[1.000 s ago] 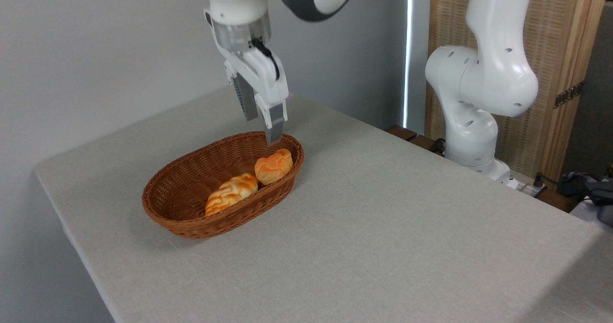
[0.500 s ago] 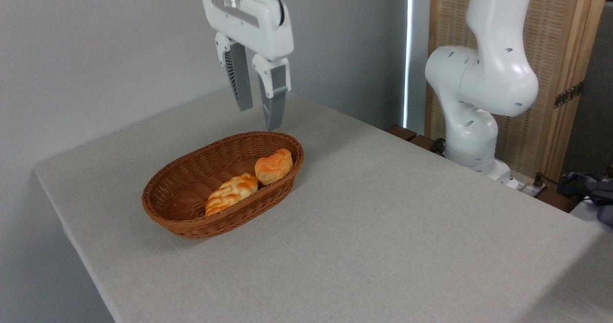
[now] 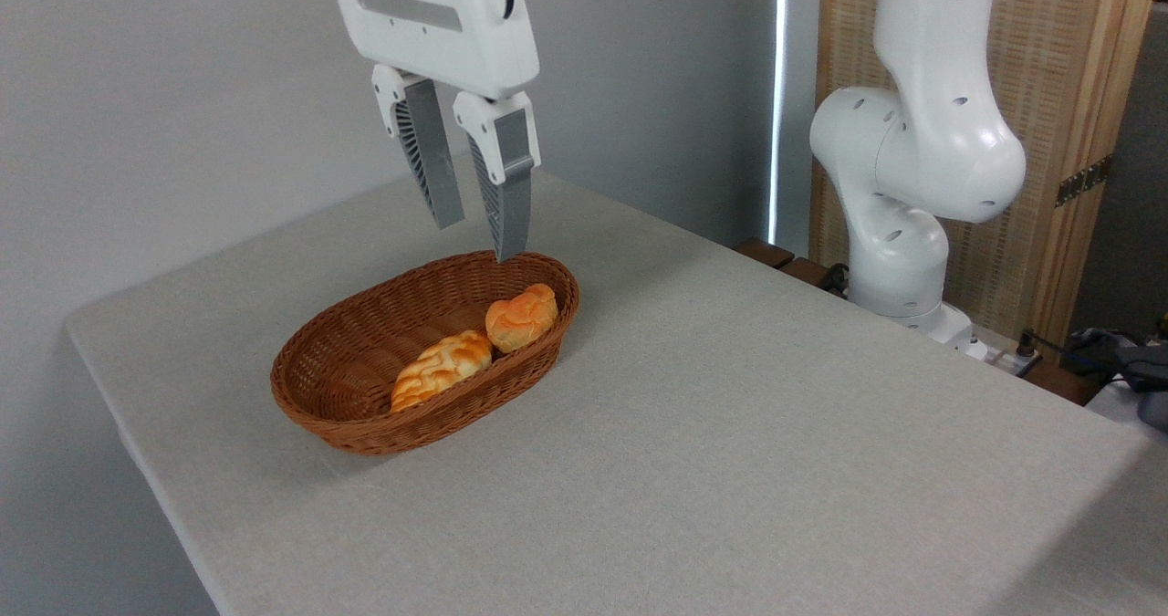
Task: Put bread into the basket
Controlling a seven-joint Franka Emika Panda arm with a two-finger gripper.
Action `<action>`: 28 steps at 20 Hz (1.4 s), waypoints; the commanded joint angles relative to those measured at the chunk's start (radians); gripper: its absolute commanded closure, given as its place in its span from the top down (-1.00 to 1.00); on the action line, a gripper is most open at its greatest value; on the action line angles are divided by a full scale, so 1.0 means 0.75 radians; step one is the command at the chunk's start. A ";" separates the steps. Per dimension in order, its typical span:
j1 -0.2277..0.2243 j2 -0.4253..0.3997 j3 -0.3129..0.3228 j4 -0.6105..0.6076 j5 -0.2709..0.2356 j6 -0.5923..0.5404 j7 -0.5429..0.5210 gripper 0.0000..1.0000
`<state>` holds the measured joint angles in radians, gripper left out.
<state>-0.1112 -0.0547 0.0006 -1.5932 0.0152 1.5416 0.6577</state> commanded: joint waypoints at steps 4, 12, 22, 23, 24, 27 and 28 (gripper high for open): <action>-0.009 0.048 0.005 0.046 -0.004 -0.041 -0.018 1.00; 0.015 0.057 0.005 0.038 -0.002 -0.033 -0.014 1.00; 0.021 0.040 0.007 0.010 -0.012 0.026 -0.022 1.00; 0.021 0.040 0.007 0.009 -0.012 0.031 -0.022 1.00; 0.021 0.040 0.007 0.009 -0.012 0.035 -0.022 1.00; 0.021 0.040 0.007 0.009 -0.038 0.037 -0.024 1.00; 0.023 0.040 0.009 0.009 -0.051 0.035 -0.024 1.00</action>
<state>-0.0940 -0.0218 0.0007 -1.5870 0.0101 1.5537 0.6569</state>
